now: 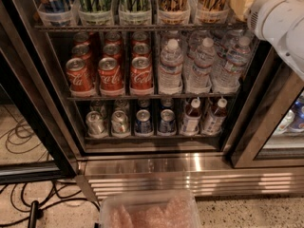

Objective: Pick orange can from top shelf of fridge

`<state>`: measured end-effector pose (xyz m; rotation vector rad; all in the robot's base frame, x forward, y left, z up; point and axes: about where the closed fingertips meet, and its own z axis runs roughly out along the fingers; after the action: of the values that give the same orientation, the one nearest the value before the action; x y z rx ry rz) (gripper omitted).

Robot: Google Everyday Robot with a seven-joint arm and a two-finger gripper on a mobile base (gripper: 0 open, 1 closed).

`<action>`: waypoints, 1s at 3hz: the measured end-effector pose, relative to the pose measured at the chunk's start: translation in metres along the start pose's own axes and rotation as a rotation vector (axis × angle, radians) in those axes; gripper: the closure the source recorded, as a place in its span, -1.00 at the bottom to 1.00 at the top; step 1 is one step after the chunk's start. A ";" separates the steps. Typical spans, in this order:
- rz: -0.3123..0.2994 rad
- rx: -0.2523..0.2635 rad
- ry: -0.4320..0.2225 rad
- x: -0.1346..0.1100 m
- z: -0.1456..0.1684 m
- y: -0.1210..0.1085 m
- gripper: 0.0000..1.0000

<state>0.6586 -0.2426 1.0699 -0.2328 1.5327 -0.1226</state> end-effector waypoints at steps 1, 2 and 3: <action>0.022 -0.018 -0.007 -0.009 -0.004 0.005 1.00; 0.045 -0.050 -0.034 -0.033 -0.012 0.015 1.00; 0.050 -0.078 -0.063 -0.056 -0.021 0.025 1.00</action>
Offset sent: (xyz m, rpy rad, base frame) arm -0.0322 0.0226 0.0369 0.0773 -0.0434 0.1090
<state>0.6336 -0.2069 1.1186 -0.2574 1.4814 -0.0154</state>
